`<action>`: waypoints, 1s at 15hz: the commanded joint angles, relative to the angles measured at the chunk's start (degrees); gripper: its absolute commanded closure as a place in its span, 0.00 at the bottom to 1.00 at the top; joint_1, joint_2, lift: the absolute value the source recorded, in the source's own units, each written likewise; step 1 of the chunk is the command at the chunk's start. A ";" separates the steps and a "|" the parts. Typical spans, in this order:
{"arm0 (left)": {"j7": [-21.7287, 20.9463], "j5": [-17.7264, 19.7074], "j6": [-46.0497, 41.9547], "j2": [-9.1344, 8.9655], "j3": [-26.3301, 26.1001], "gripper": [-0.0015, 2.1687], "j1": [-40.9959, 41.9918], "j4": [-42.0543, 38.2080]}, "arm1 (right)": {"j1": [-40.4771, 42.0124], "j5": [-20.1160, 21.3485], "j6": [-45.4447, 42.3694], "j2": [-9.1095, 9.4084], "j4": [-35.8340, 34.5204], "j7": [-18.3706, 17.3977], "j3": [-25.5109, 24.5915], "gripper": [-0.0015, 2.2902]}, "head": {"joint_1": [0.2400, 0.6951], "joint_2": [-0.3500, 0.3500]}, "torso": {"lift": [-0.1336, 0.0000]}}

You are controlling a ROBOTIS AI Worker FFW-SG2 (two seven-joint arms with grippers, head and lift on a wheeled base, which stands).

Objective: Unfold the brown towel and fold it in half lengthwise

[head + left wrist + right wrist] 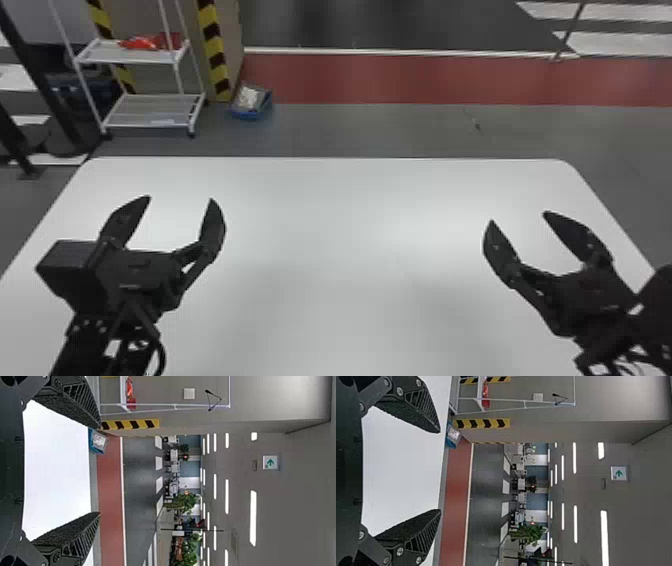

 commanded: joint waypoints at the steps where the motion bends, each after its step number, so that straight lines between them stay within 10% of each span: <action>1: -0.04 0.00 0.08 -0.20 -0.12 0.06 0.00 0.09 | 0.19 0.00 0.00 -0.04 0.02 0.00 -0.08 0.08 | 1.00 0.46 | 0.07; 15: -0.04 0.26 0.08 -0.55 -0.30 0.06 0.26 0.27 | 1.07 -0.35 -0.18 0.32 -0.42 -0.18 -0.51 0.08 | 1.00 0.44 | 0.07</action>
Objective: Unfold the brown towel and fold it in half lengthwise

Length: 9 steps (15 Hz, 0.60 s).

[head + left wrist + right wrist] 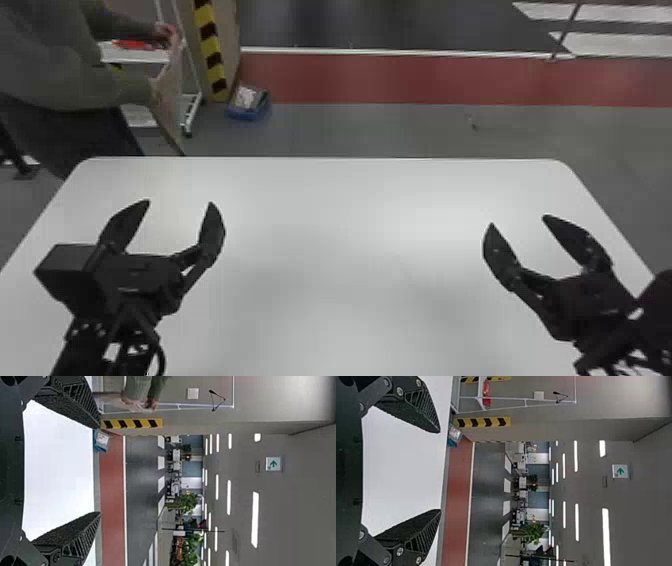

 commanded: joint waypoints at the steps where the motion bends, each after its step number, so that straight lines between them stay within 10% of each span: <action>1: 0.00 -0.05 0.00 0.02 0.00 0.06 0.02 0.09 | 0.09 0.00 0.00 0.16 0.00 0.01 0.00 0.08 | 1.00 0.44 | 0.07; 9: 0.09 -0.05 -0.88 0.19 0.00 0.06 -0.51 0.79 | 0.35 0.00 0.00 0.16 -0.26 0.01 -0.35 0.08 | 1.00 0.44 | 0.07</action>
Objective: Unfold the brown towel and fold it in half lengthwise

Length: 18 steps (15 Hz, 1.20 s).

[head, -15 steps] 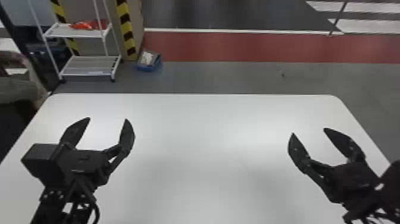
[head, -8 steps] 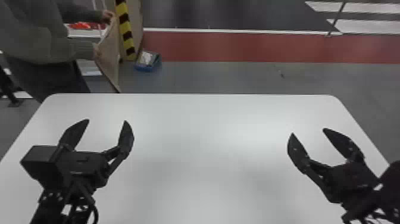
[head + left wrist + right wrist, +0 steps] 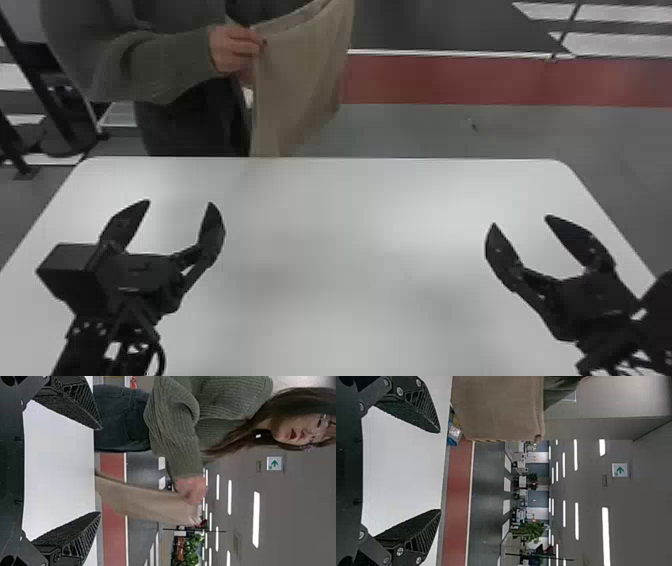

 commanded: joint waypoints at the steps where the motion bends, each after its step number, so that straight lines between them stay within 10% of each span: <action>1: 0.07 0.00 -0.57 0.15 0.06 0.06 -0.04 0.17 | 0.26 0.00 0.00 0.00 -0.12 0.00 0.02 0.08 | 1.00 0.44 | 0.07; 18: 0.16 0.00 -1.27 0.32 0.06 0.06 -0.22 1.23 | 1.76 0.09 -1.05 0.17 -0.21 0.00 0.19 0.08 | 1.00 0.45 | 0.07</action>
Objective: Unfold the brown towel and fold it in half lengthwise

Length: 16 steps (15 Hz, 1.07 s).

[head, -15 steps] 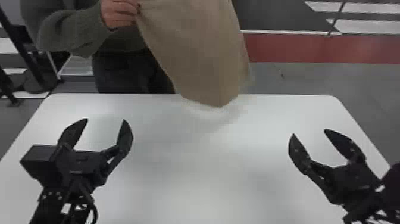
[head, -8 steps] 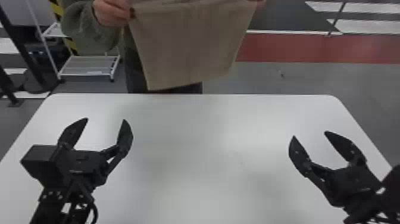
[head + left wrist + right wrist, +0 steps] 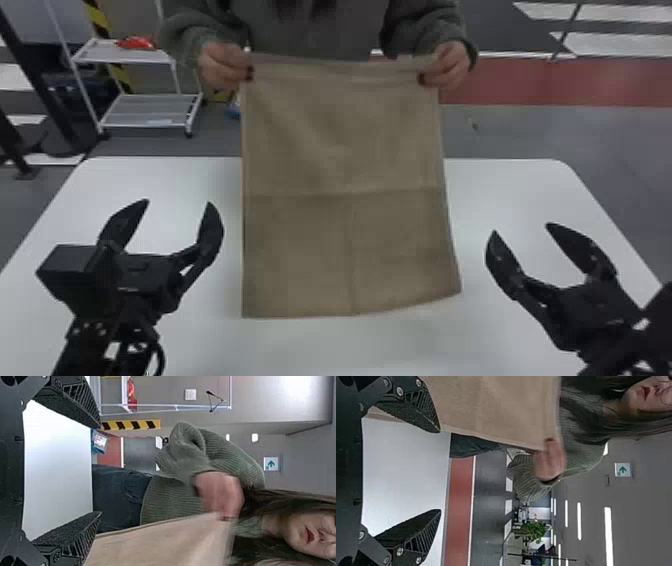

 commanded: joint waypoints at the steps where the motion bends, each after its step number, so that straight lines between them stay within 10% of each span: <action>1: 0.00 0.00 -0.01 -0.14 -0.09 0.06 0.00 0.36 | 0.39 0.23 -0.69 0.14 0.08 0.00 0.28 0.08 | 1.00 0.45 | 0.07; 16: 0.00 -0.09 -0.36 -0.23 -0.26 0.06 -0.09 0.89 | 0.66 0.49 -2.44 0.41 1.05 0.00 0.72 0.08 | 1.00 0.45 | 0.07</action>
